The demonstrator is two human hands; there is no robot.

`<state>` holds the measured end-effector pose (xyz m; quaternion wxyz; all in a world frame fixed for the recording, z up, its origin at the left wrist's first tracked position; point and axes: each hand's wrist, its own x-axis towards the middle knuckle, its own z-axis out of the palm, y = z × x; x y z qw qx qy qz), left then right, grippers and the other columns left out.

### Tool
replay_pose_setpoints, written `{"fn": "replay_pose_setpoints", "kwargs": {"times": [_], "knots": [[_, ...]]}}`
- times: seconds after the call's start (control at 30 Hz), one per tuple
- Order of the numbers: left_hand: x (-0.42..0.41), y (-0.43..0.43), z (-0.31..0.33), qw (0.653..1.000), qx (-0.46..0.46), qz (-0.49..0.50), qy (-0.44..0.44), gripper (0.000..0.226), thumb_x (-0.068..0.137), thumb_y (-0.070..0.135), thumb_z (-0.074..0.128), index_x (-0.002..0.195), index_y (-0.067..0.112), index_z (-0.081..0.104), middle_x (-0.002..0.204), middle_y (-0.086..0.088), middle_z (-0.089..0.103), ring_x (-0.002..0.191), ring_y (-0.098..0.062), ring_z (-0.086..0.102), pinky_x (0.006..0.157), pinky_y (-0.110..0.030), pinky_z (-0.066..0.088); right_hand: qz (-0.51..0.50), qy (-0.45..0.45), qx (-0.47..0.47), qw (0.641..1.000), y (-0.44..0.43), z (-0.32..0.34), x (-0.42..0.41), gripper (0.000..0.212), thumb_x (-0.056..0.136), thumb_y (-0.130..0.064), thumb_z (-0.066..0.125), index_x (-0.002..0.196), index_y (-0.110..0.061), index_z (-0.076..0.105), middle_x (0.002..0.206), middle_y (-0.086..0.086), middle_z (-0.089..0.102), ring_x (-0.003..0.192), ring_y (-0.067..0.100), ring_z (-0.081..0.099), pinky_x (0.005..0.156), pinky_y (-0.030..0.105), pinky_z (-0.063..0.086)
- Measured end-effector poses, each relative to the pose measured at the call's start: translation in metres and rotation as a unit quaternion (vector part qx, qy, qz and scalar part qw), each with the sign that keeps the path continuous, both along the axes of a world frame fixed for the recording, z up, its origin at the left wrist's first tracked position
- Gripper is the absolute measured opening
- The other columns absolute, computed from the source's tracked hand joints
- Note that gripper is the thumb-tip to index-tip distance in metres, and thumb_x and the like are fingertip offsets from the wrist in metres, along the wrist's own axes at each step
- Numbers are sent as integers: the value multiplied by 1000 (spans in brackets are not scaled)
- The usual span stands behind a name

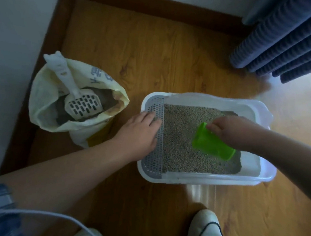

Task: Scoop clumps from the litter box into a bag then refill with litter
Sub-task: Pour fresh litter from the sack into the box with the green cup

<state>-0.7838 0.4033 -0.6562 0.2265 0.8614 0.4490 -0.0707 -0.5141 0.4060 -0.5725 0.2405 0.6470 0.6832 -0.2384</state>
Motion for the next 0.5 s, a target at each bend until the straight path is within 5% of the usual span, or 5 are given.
{"fn": "replay_pose_setpoints", "kwargs": {"times": [0.33,0.5], "knots": [[-12,-17,-36,996,5,-66,63,80,99,61,27,157,25,-14,163,-9,-24,147,-29,-31,123,-54,6,17,-51,21,998,-6,-12,-2,41,104,-50,31,89,-22,57,99,10,67,98,31,64,78,36,45],[-16,-17,-43,996,11,-67,65,79,98,62,22,155,25,-17,162,-9,-27,144,-29,-36,121,-55,7,-37,-15,19,999,-3,-3,2,45,103,-50,34,75,-21,53,77,3,60,83,28,63,70,33,43]]}}
